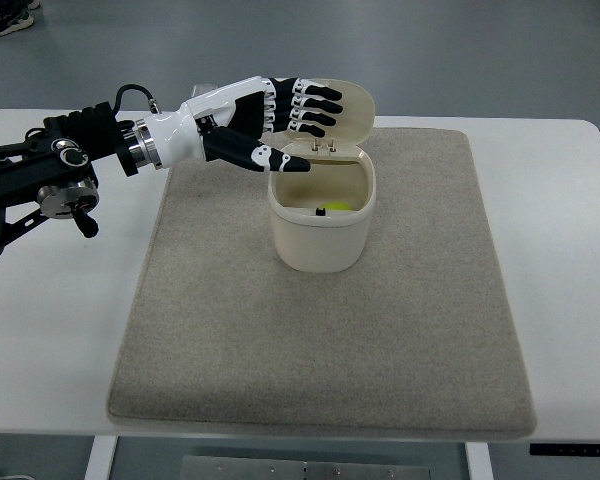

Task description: Put tennis ball into box with left hand

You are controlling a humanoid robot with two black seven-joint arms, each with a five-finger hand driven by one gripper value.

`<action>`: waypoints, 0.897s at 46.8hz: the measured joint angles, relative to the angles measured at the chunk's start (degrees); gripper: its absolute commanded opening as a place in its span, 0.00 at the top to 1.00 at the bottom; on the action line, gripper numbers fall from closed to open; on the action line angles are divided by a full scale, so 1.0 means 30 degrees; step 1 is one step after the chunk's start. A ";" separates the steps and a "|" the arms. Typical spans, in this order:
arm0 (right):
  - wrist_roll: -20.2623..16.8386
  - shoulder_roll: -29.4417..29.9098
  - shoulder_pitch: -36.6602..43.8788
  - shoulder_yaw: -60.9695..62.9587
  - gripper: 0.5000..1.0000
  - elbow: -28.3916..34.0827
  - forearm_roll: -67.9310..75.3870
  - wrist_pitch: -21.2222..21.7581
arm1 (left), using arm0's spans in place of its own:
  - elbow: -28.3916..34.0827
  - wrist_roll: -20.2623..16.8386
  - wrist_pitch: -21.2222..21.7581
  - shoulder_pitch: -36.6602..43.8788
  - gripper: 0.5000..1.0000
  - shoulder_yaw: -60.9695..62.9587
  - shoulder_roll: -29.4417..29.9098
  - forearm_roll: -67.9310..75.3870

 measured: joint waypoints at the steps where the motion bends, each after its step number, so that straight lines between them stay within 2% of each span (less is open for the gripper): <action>1: 0.0000 0.0000 0.0000 0.0000 0.20 0.0000 0.0000 0.0000 | -0.0042 0.0000 -0.0003 0.0000 0.57 0.0007 0.0001 0.0004; 20: 0.0004 0.0000 0.0002 0.0001 0.20 0.0000 -0.0001 -0.0015 | -0.0394 -0.0025 0.0102 0.0129 0.65 -0.0632 0.0583 -0.0382; 35: 0.0002 0.0000 0.0000 0.0001 0.20 0.0000 0.0000 -0.0005 | -0.0554 -0.0029 0.0826 0.2844 0.65 -0.4219 0.0910 -0.1055; 42: -0.0001 0.0000 0.0000 0.0000 0.20 0.0001 0.0000 -0.0004 | 0.0294 -0.0026 0.1605 0.4130 0.65 -0.5893 0.0700 -0.1634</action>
